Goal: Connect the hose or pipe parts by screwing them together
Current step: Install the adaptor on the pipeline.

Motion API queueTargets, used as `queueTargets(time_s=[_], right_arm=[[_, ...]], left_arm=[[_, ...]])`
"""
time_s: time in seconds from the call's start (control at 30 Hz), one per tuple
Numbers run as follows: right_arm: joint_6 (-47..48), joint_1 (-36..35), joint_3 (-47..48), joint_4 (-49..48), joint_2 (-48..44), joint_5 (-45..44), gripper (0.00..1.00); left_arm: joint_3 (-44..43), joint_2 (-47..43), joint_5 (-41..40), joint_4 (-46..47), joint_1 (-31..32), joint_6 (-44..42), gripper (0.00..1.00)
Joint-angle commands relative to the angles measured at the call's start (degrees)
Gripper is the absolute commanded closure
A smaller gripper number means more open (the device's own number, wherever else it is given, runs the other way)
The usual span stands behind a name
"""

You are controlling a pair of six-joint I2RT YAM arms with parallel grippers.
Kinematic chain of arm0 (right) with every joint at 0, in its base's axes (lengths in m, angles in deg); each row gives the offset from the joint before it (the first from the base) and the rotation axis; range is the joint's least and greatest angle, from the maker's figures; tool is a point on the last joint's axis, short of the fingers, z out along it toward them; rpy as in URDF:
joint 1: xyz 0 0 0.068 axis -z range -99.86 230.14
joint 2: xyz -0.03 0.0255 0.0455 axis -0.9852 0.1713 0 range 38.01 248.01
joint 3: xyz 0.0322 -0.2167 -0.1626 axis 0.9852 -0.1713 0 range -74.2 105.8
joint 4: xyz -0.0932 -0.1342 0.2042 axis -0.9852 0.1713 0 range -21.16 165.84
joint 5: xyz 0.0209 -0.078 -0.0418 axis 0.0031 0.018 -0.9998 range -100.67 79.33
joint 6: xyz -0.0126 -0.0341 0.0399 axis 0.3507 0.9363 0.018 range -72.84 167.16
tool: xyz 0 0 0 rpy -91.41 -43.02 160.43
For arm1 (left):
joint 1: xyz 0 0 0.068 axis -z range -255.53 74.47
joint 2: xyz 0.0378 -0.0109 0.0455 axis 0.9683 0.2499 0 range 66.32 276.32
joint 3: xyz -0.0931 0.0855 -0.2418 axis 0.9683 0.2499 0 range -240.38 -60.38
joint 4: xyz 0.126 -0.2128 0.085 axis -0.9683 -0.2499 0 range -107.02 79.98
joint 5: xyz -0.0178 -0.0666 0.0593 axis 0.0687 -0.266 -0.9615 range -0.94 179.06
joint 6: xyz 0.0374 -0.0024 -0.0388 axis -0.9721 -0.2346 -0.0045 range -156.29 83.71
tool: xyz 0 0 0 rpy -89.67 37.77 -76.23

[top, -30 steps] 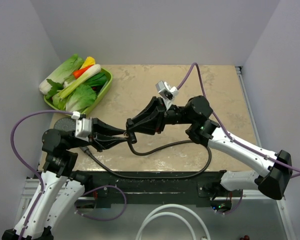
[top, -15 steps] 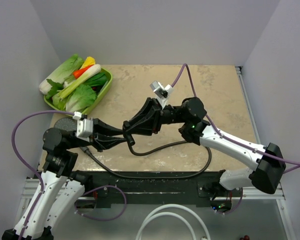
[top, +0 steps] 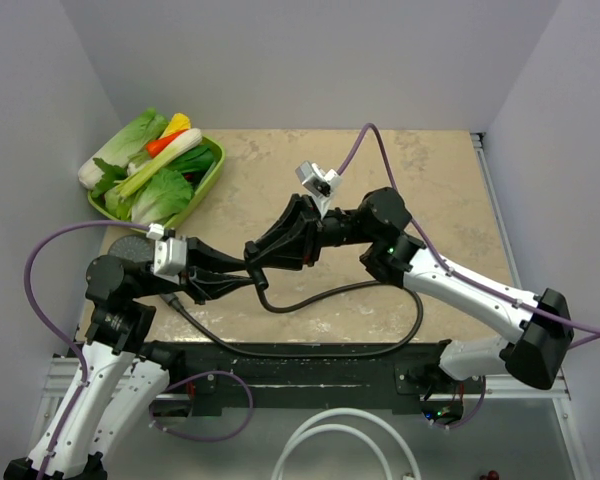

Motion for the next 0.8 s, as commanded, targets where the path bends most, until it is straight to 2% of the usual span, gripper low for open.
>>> queueTargets(time_s=[0.0,0.17,0.37,0.6,0.77], right_arm=[[6.17,0.4,1.84,7.48,-1.37,-0.65,1.0],[8.29,0.48,1.76,11.0,-1.46,-1.36,1.0],[7.76,0.48,0.44,10.04,-1.37,-2.15,1.0],[5.65,-0.66,-4.05,2.66,-1.9,-6.27,1.0],[8.64,-2.24,-3.08,6.61,-1.37,-7.77,1.0]], left_arm=[[-2.9,-0.6,-0.55,3.3,0.13,0.03,1.0],[-3.25,-0.6,-0.64,3.47,0.13,0.2,1.0],[-3.34,-0.69,-1.43,3.91,0.13,0.99,1.0],[-2.73,-0.25,-3.72,7.08,0.13,5.73,1.0],[-3.16,-0.16,-4.24,7.34,0.13,5.91,1.0]])
